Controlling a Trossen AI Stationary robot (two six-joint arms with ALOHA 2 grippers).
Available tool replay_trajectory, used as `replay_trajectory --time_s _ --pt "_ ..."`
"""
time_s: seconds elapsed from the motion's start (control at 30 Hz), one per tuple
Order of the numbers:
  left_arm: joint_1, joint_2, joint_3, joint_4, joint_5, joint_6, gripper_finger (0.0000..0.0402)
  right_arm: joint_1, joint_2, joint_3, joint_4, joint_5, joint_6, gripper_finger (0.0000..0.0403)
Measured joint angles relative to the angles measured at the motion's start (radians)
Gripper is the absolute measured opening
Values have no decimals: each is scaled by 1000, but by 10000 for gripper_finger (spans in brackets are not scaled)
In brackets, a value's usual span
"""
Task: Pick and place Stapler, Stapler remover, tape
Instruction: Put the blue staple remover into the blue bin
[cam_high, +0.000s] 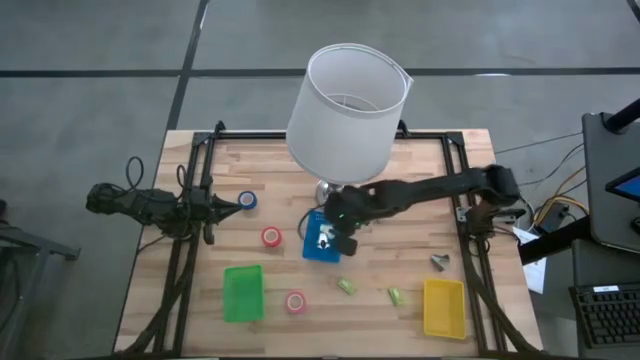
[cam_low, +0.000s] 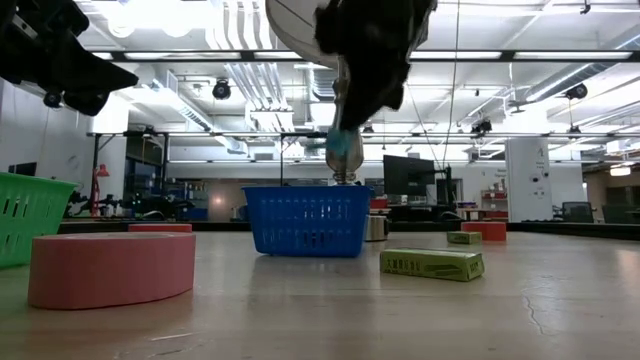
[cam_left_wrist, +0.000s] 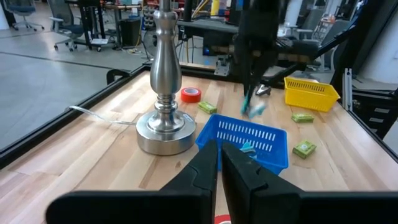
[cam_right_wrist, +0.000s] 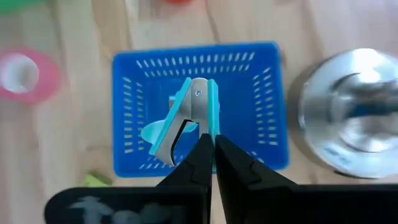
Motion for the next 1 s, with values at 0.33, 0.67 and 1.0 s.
replay_trajectory --time_s 0.33,0.67,1.0 --pt "0 0 0 0 0 0 23 -6 189 77 -2 69 -14 8" --pt "0 0 0 0 0 0 23 -18 229 84 3 74 -19 8" --pt "0 0 0 0 0 0 23 -21 217 86 6 120 -5 37"
